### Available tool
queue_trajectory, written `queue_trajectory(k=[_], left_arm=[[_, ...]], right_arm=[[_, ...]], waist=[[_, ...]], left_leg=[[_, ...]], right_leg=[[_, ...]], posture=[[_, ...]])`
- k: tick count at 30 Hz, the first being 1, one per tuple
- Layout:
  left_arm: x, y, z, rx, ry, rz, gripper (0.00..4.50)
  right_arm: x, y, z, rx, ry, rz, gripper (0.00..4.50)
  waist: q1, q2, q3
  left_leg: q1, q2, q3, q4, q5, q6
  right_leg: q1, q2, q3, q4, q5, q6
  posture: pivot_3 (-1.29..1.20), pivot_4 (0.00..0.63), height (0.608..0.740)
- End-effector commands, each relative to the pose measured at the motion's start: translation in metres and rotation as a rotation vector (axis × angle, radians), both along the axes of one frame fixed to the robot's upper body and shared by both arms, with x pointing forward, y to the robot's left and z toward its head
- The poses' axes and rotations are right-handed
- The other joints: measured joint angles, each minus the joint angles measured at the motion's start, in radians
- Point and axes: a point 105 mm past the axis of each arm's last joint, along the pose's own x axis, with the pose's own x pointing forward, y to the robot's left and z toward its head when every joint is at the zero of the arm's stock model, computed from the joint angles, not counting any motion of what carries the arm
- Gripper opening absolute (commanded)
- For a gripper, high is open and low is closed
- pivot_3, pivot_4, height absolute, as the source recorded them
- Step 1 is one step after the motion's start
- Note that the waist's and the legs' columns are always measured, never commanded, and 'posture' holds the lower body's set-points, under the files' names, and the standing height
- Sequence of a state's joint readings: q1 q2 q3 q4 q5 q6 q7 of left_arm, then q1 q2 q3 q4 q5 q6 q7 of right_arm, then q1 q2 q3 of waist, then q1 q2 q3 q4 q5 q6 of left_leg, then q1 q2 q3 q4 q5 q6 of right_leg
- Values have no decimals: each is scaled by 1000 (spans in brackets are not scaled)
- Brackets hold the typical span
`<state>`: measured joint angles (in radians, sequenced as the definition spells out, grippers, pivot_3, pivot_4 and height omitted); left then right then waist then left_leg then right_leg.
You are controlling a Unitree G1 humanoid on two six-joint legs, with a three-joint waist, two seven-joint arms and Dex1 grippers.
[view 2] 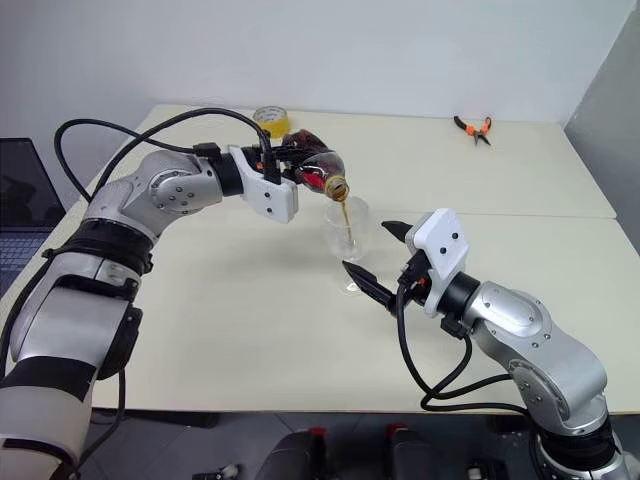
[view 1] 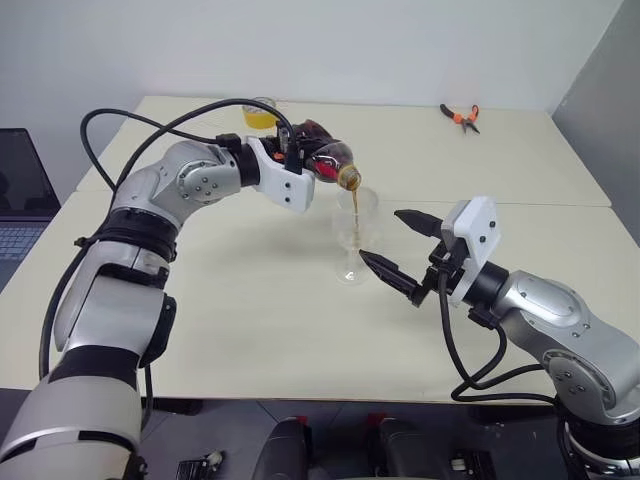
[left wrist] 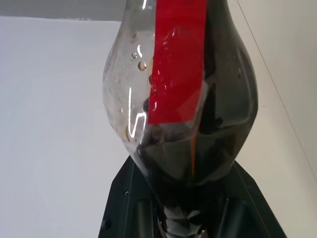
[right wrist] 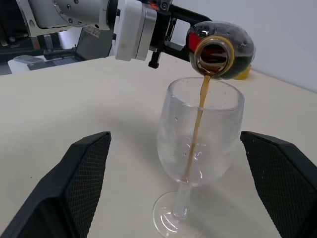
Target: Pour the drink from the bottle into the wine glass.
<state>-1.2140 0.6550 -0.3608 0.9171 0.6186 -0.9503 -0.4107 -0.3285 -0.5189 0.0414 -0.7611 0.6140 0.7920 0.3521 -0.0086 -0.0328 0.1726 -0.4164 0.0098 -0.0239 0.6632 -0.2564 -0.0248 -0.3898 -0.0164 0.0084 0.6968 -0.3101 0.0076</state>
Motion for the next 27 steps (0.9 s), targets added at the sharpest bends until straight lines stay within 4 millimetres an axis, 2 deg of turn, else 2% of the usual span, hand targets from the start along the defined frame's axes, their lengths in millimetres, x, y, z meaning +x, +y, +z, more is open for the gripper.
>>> queue_trajectory(k=[1, 27], left_arm=[[-6, -4, 31, -20, -106, -34, 739], [-2, -4, 35, 7, -157, -25, 738]], right_arm=[[-5, 3, 10, 11, -46, 21, 4500], [-5, 4, 9, 3, -35, 33, 4500]], waist=[[0, 0, 0], [0, 0, 0]], left_leg=[[0, 0, 0, 0, 0, 0], [0, 0, 0, 1, 0, 0]], right_leg=[[0, 0, 0, 0, 0, 0], [0, 0, 0, 1, 0, 0]], posture=[[0, 150, 740], [0, 150, 740]])
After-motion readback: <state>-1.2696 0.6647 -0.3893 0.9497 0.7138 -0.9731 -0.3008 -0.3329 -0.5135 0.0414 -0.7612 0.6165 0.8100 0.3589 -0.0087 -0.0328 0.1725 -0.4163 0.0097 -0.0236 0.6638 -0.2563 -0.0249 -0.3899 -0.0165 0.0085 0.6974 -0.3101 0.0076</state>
